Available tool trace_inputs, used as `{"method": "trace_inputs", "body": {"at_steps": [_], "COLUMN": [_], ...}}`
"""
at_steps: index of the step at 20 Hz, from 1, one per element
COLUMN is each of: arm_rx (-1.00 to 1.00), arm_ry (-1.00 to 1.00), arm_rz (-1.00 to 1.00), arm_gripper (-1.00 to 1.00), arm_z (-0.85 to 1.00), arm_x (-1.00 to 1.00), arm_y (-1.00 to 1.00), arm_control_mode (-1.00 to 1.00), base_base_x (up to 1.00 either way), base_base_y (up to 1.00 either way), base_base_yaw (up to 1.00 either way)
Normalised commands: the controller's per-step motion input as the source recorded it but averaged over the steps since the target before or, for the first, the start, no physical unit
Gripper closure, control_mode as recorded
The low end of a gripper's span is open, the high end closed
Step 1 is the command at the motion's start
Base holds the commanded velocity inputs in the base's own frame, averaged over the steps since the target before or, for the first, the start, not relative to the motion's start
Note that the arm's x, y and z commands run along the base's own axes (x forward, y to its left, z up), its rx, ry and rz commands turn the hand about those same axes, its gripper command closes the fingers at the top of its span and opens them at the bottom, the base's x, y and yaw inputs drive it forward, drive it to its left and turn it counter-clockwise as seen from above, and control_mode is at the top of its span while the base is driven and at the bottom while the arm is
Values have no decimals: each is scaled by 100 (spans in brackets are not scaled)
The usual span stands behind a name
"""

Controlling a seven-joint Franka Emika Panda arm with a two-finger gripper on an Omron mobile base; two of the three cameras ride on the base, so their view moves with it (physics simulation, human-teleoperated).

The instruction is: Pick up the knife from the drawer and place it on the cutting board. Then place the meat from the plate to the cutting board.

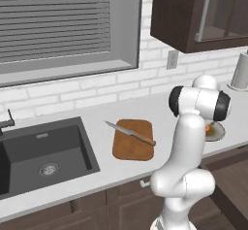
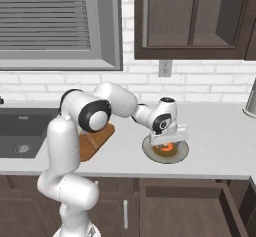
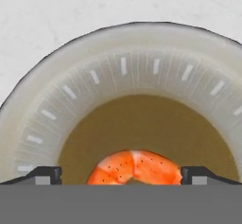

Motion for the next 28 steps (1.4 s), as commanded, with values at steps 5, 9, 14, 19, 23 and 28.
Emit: {"method": "trace_inputs", "body": {"at_steps": [5,9,14,19,23,28], "arm_rx": [-2,-2,-2,0,0,2], "arm_ry": [0,0,0,5,-2,-13], "arm_rz": [9,11,12,9,2,8], "arm_gripper": [-100,-100,-100,100,100,100], "arm_z": [-20,-7,-27,-60,-16,8], "arm_x": [1,0,0,5,0,-35], "arm_y": [-1,0,0,0,-1,-6], "arm_control_mode": [-100,-100,-100,-100,-100,-100], "base_base_x": [0,0,0,0,0,0], "base_base_y": [0,0,0,0,0,0], "base_base_yaw": [0,0,0,0,0,0]}}
